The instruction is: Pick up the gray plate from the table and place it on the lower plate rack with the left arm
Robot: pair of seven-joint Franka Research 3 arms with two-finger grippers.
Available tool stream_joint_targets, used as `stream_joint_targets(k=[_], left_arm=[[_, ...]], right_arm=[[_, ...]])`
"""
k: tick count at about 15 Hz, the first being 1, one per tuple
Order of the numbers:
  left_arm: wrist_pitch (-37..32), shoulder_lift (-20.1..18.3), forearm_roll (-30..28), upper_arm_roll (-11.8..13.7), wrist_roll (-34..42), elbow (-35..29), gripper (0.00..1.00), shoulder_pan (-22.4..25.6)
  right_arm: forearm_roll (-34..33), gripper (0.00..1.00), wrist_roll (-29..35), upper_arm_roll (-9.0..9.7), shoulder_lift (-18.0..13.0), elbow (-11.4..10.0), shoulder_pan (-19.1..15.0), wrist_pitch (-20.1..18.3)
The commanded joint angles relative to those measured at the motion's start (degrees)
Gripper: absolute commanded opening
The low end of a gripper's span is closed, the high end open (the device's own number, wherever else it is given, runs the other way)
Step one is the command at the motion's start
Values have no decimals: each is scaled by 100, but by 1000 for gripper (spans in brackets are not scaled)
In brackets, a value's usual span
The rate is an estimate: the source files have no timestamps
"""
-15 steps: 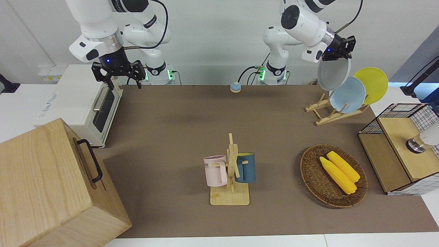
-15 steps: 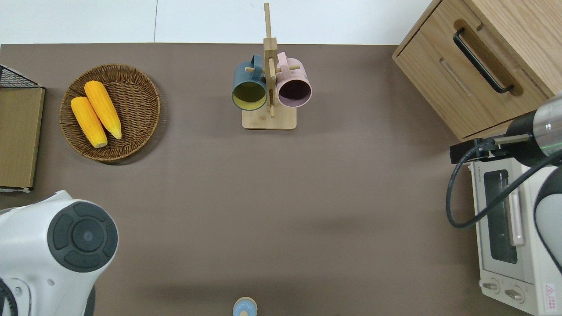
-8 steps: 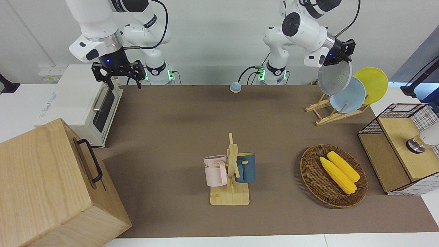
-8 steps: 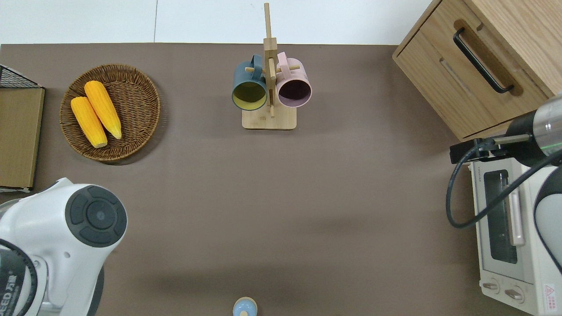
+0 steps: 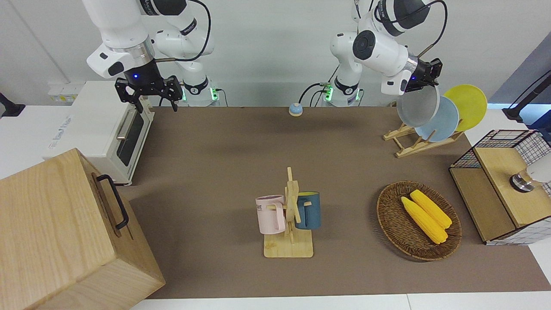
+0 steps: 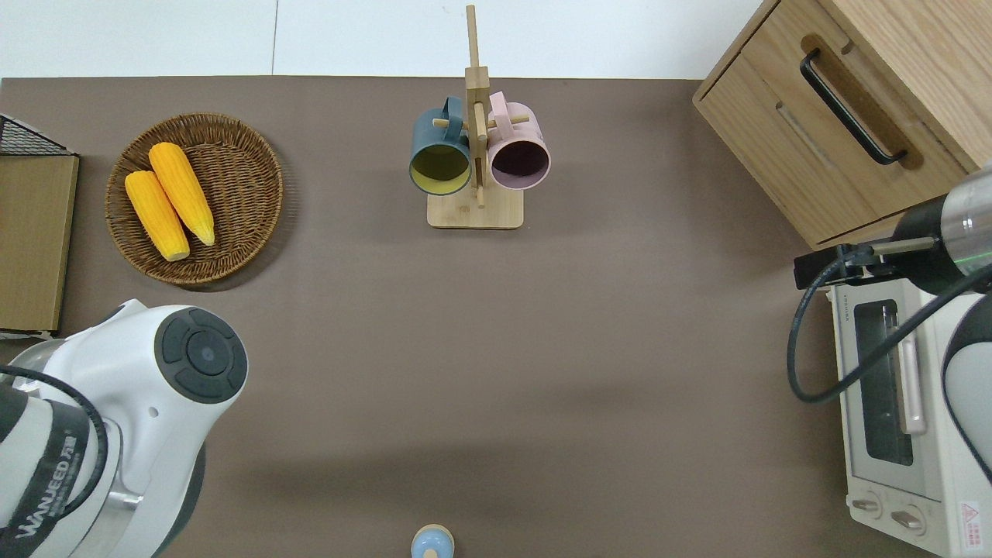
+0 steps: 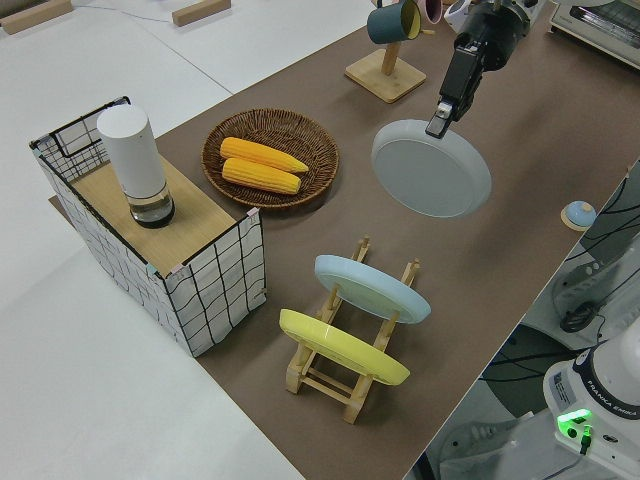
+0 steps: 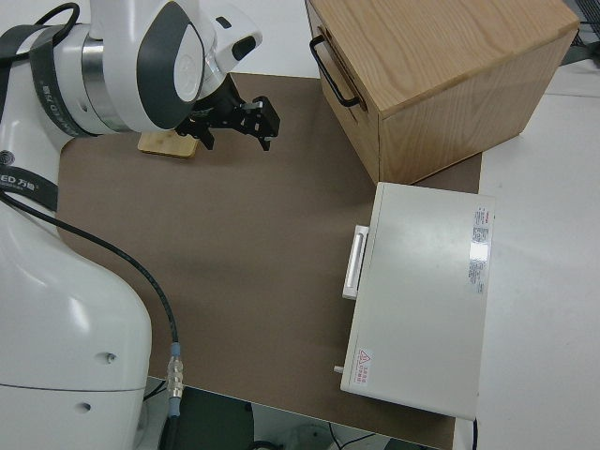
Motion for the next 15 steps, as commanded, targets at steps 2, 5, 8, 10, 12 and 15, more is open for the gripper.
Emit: stream_joint_targets(k=[2,5,8,10,12,15], left_arm=[[259,91,211,37,-488,-296,0,-3],[356,109,343,37,-629,-438,0,14],[488,136,396,37,-656,-481,0,154],[690,136,527,37,-822,-631,0,286],[726,215,537,37,-1042,-710,0,304],[726,285,563,37,-1288,-833,0,287]], right_arm=[[-17,983,76,120,55,123,-128,-92],[-17,983,76,120,55,114,-128,-92],[-17,983,85,120,55,114,-128,-92],[-17,983,85,120,55,123,-128,-92],[-17,983,76,120,55,114,-128,-92],[-17,983,85,120,55,123,-128,-92]])
